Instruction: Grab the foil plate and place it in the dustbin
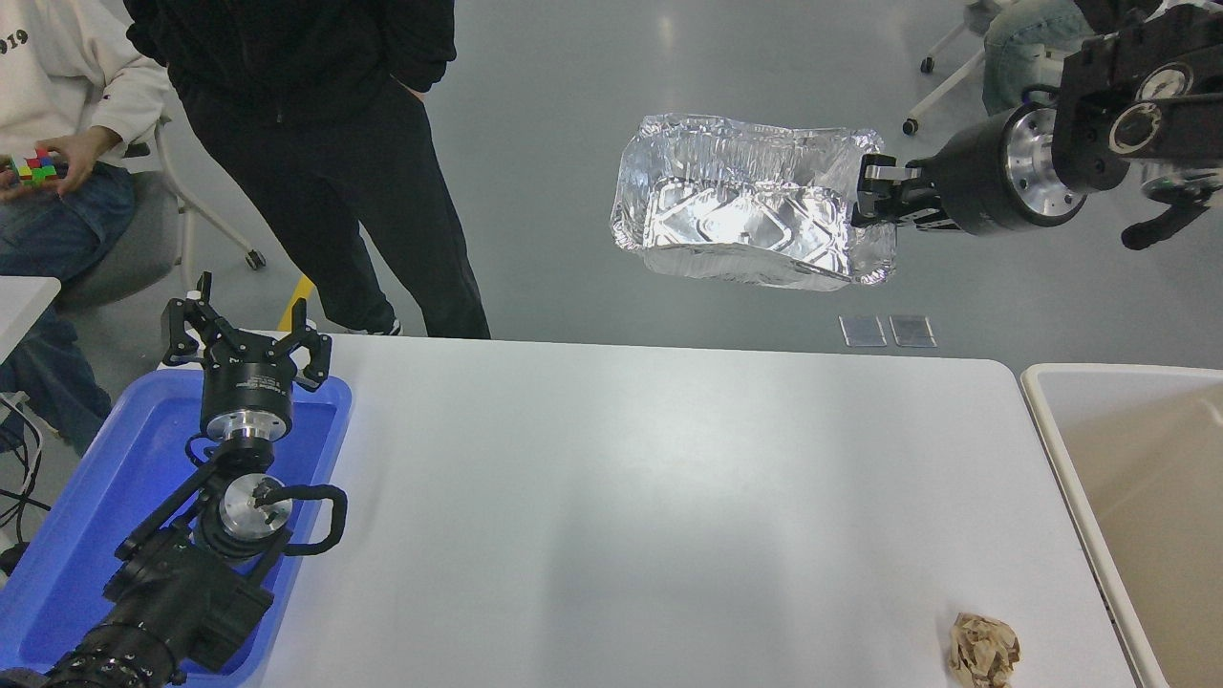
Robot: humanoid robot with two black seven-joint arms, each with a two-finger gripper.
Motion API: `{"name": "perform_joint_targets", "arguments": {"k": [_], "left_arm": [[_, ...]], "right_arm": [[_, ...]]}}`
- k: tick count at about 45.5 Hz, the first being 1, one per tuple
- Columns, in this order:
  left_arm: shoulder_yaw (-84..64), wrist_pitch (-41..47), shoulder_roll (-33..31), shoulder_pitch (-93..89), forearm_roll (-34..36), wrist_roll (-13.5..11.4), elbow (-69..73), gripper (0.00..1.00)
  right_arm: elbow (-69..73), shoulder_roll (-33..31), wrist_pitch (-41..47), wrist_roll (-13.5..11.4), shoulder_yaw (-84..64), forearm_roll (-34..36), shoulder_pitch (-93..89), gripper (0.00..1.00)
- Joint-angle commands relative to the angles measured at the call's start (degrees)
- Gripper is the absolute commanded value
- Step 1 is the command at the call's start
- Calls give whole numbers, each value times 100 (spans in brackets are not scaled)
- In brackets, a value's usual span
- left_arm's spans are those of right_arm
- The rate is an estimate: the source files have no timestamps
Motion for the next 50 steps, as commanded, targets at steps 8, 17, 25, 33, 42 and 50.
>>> {"name": "perform_joint_targets", "arguments": {"k": [8, 17, 25, 33, 42, 50], "left_arm": [[0, 0, 0, 0, 0, 0, 0, 99], [0, 0, 0, 0, 0, 0, 0, 99], [0, 0, 0, 0, 0, 0, 0, 99], [0, 0, 0, 0, 0, 0, 0, 99], [0, 0, 0, 0, 0, 0, 0, 99], [0, 0, 0, 0, 0, 0, 0, 99]], "right_arm": [[-40, -433, -31, -67, -64, 63, 37, 0], [-672, -1408, -172, -453, -2, 309, -121, 0], [-1867, -2366, -444, -656, 199, 345, -920, 0], [-3325, -3026, -769, -656, 665, 511, -2431, 0], [-4135, -3343, -875, -630, 1254, 1293, -3961, 0], [-4891, -3071, -1297, -621, 1965, 1979, -5384, 0]]}}
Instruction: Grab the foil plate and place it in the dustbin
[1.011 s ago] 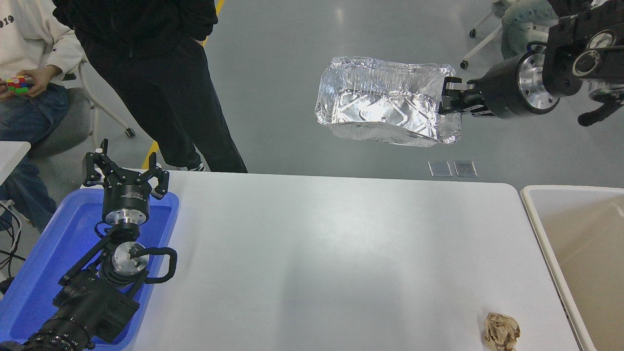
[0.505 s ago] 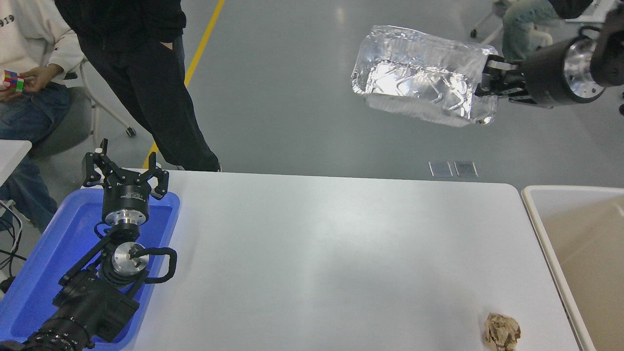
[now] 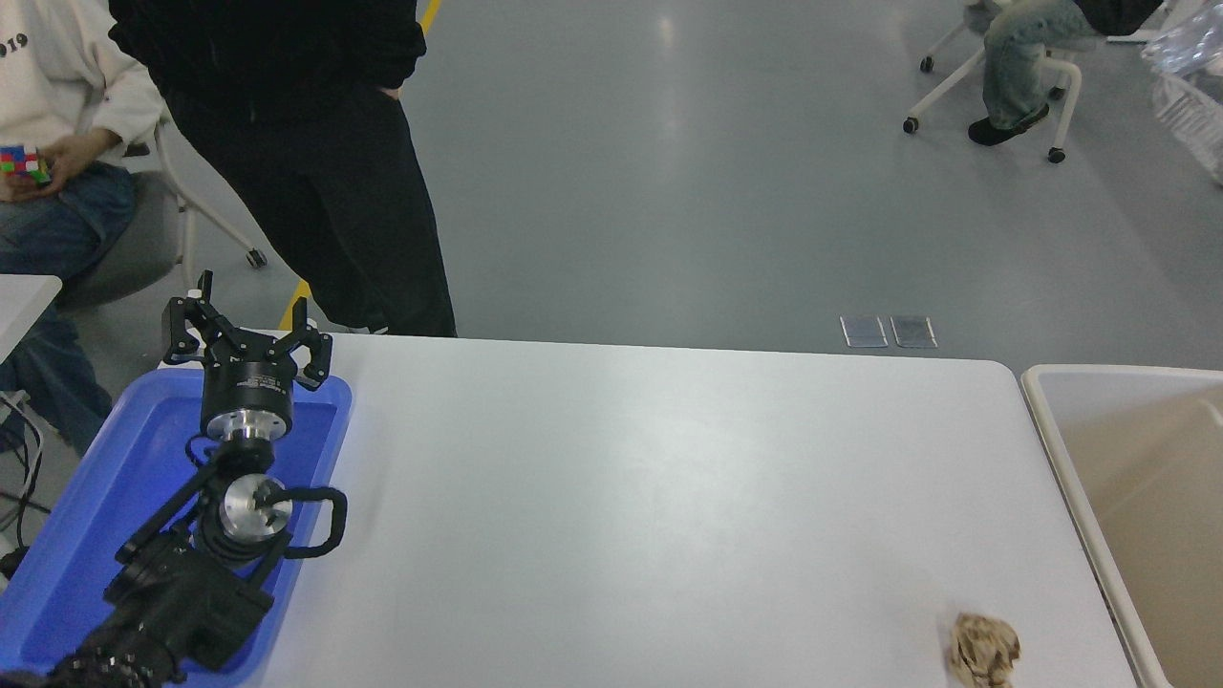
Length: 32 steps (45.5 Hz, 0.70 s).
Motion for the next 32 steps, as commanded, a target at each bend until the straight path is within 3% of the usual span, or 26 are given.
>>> {"name": "perform_joint_targets", "arguments": {"k": [1, 16, 32], "left_arm": [[0, 0, 0, 0, 0, 0, 0, 99], [0, 0, 0, 0, 0, 0, 0, 99], [0, 0, 0, 0, 0, 0, 0, 99]], "right_arm": [[-1220, 26, -440, -8, 964, 867, -2063, 0], [-3206, 1423, -414, 1, 3539, 823, -4964, 0], [-4218, 2628, -458, 194, 4138, 832, -5976, 0]]}}
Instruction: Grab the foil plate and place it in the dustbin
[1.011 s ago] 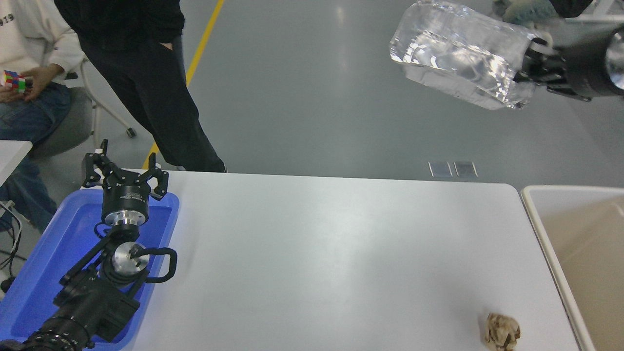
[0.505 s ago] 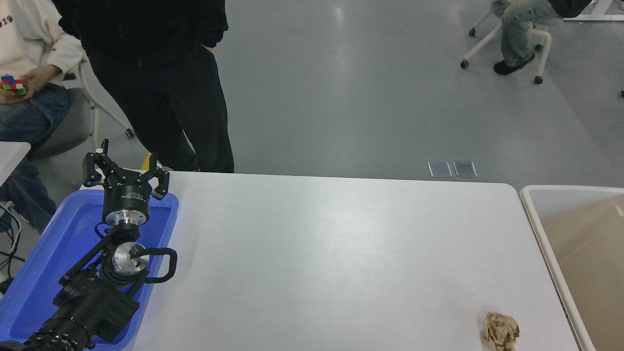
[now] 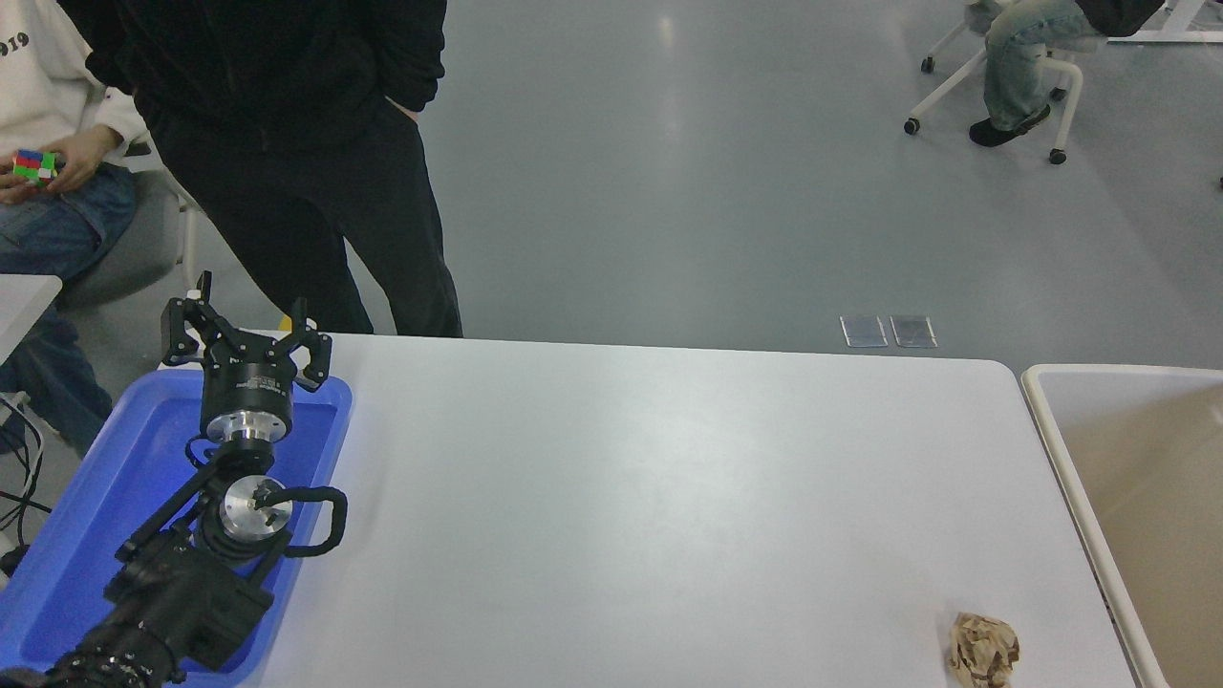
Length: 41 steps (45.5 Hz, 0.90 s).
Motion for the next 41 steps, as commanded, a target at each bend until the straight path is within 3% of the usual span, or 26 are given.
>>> {"name": "perform_joint_targets", "arguments": {"k": [1, 24, 25, 26, 27, 30, 32, 41], "left_arm": [[0, 0, 0, 0, 0, 0, 0, 99], [0, 0, 0, 0, 0, 0, 0, 99], [0, 0, 0, 0, 0, 0, 0, 99], [0, 0, 0, 0, 0, 0, 0, 99], [0, 0, 0, 0, 0, 0, 0, 99], [0, 0, 0, 0, 0, 0, -9, 99], [0, 0, 0, 0, 0, 0, 0, 99], [0, 0, 0, 0, 0, 0, 0, 99]], "right_arm": [[-775, 828, -51, 169, 567, 23, -873, 0], [-1162, 1575, -139, 415, 646, 40, -1471, 0], [-1162, 1566, -174, 416, 646, 40, -1479, 10], [-1162, 1566, -192, 416, 646, 40, -1479, 29], [-1162, 1575, -271, 433, 655, 40, -1479, 88], [-1171, 1557, -298, 451, 646, 40, -1479, 92], [-1171, 1549, -298, 442, 646, 40, -1471, 100], [-1153, 1531, -227, 442, 646, 40, -1427, 100]]}}
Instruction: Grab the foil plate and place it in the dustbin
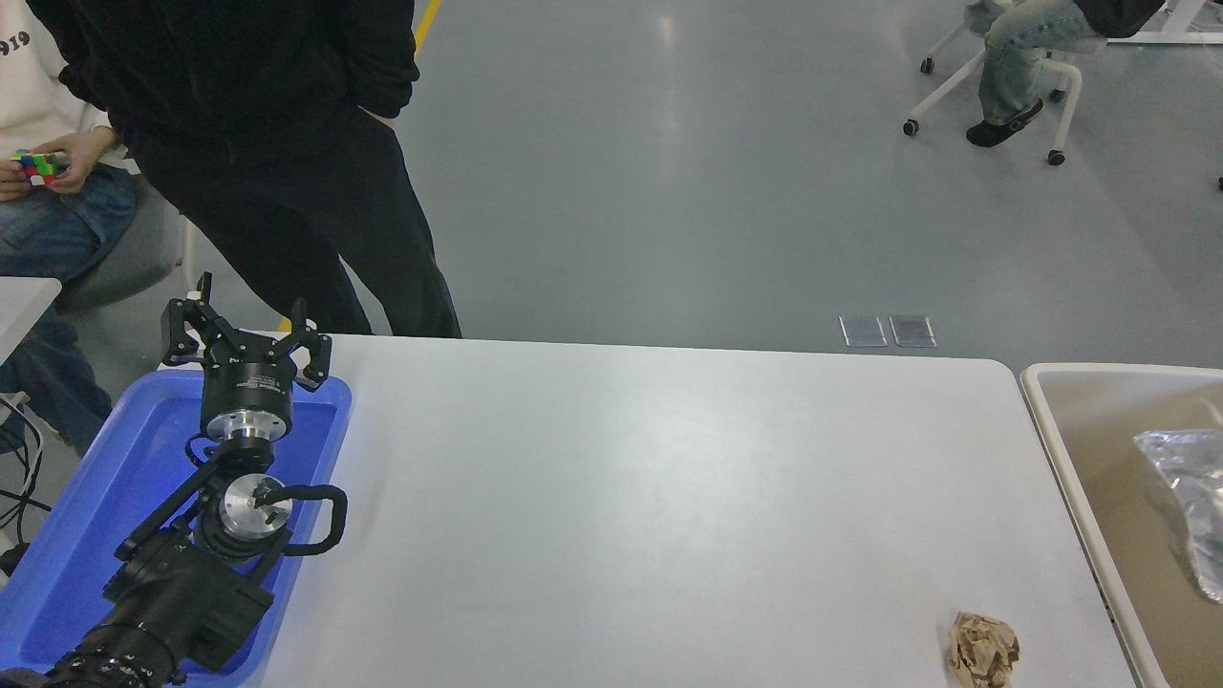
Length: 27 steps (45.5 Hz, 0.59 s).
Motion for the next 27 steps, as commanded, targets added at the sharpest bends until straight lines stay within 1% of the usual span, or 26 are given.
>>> {"name": "perform_joint_targets", "arguments": {"k": [1, 13, 23, 27], "left_arm": [[0, 0, 0, 0, 0, 0, 1, 99], [0, 0, 0, 0, 0, 0, 1, 99], [0, 0, 0, 0, 0, 0, -8, 99], [0, 9, 0, 0, 0, 0, 1, 99]], "right_arm": [[-29, 28, 3, 23, 8, 1, 17, 100], [-29, -34, 152, 23, 8, 10, 350, 100], [-29, -130, 890, 23, 8, 10, 913, 100], [-12, -253, 1049, 23, -53, -25, 1202, 100]]}}
